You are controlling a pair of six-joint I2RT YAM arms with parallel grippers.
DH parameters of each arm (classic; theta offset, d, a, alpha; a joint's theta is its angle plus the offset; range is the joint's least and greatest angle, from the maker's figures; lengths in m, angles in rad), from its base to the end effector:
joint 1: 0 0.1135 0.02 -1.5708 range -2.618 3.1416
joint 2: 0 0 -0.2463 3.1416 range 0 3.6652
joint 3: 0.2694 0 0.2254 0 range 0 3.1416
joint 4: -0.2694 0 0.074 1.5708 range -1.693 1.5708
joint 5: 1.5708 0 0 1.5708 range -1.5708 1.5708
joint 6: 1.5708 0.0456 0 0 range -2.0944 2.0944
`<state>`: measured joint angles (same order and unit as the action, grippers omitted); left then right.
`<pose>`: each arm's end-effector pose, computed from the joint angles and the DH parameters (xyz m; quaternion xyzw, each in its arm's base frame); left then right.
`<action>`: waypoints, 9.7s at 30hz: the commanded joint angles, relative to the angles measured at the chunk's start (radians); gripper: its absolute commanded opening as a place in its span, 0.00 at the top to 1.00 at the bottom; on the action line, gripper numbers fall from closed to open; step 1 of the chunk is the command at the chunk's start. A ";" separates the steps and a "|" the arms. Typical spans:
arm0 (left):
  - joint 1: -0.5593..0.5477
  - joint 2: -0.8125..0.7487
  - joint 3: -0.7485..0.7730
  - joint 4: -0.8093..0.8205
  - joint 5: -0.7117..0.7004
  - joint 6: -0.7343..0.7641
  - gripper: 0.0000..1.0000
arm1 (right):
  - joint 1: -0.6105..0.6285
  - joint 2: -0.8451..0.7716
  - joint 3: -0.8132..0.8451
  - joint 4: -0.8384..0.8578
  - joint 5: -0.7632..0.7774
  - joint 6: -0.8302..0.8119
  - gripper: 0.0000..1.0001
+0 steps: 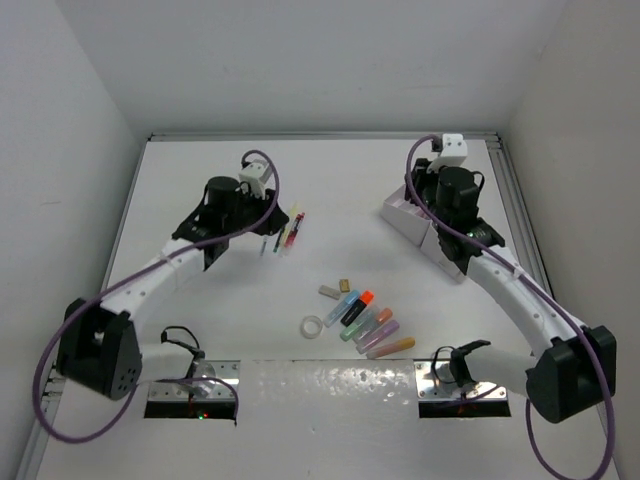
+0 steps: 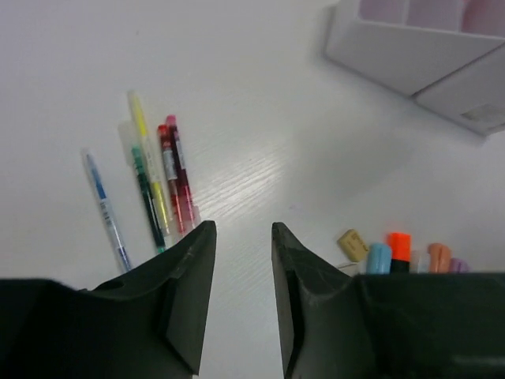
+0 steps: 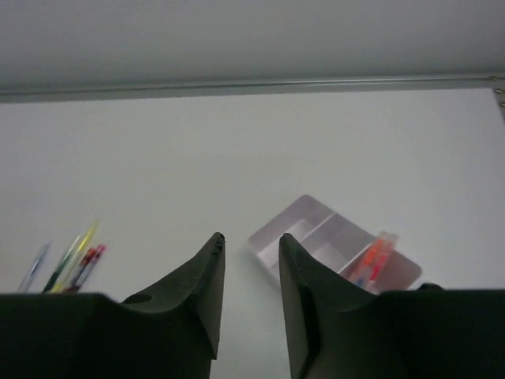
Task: Sort the stationery into containers
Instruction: Pick up the pen from the center of the board, then place the pen in the storage box, then pick up the pen from the center of the board, then place the pen in the storage box.
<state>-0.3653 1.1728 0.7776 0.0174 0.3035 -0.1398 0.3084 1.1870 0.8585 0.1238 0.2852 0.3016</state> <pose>0.2355 -0.1047 0.2689 0.1764 0.8031 -0.2599 0.5064 0.2593 0.0691 0.3046 0.0871 0.7681 0.0825 0.6290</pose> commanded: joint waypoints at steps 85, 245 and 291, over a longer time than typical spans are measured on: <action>-0.109 0.378 0.672 -0.361 0.355 0.365 1.00 | 0.316 0.218 0.105 0.306 -0.106 0.504 0.39; -0.106 0.544 0.930 -0.634 0.298 0.398 1.00 | 0.311 0.270 0.135 0.413 -0.101 0.494 0.39; 0.042 0.594 0.554 -0.459 -0.070 0.233 0.53 | -0.202 0.146 -0.067 0.234 0.135 0.142 1.00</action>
<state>-0.3199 1.7573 1.3491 -0.5159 0.2817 0.1173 0.1371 1.3109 0.8139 0.3115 0.4160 0.3897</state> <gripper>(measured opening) 0.487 0.102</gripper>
